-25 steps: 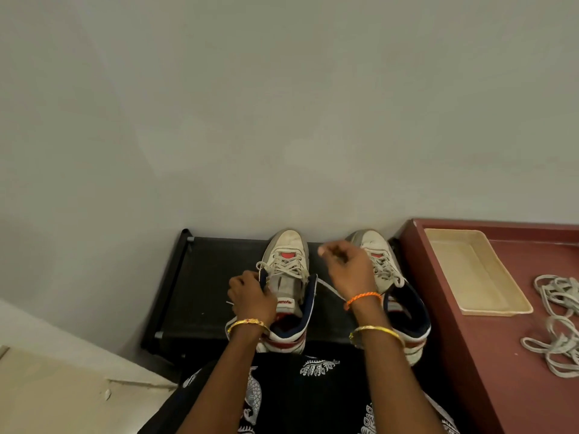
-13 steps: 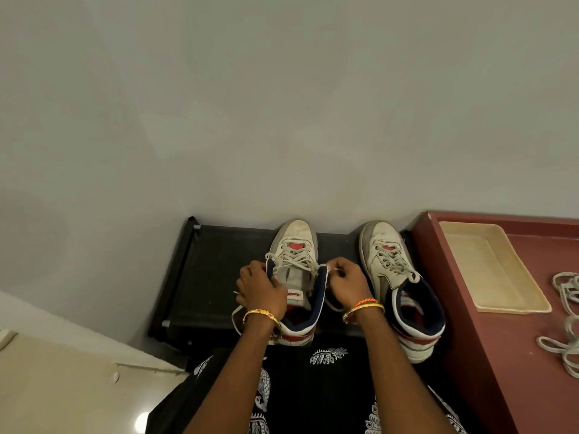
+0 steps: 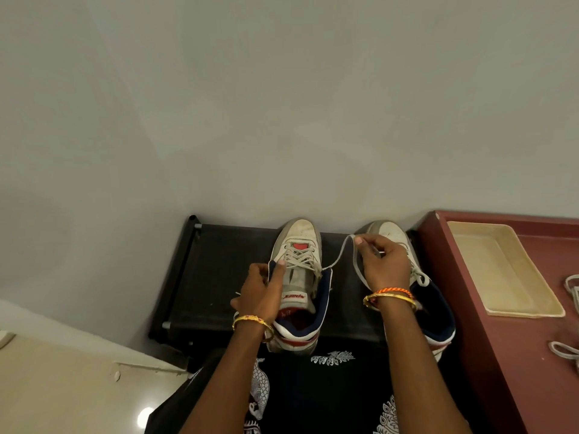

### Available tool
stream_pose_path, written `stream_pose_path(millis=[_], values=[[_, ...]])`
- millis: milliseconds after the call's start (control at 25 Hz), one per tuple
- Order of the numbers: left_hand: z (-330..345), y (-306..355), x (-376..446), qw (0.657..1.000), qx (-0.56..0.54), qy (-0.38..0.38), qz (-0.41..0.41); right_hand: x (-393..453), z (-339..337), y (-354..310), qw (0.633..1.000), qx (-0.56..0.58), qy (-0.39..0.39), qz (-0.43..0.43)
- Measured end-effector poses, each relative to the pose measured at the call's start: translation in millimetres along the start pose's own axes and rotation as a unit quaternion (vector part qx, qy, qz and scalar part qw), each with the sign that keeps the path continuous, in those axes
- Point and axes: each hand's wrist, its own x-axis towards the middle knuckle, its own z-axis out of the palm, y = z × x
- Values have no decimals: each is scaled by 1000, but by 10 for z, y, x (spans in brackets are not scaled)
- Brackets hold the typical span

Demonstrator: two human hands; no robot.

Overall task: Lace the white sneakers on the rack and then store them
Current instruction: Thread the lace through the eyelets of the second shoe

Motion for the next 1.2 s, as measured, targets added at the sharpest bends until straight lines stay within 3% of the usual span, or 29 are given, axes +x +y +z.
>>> stream_pose_path(millis=[80,160,320,440,640,880,1080,1200], values=[[-59,-30,71,998,-47,-30,-6,-27,-1,29,997,-76,-11,4],[-74,-83,175,995,-99,-11,2,-57,34,-15,996,-85,-29,-6],[-172,-89,167,995,-59,9,83,-177,262,-101,998,-18,-64,-21],[-203,-69,140,989,-70,-41,125,-319,515,-5,994,-65,-72,-44],[-211,-68,207,991,-124,-14,44,-402,672,48,972,-199,-107,-68],[-220,-81,294,971,-227,-40,-56,-446,728,31,956,-252,-121,-88],[-191,-110,259,990,-137,-20,36,-443,764,22,952,-261,-128,-100],[-190,-117,275,990,-130,-5,48,-435,781,33,956,-247,-129,-89]])
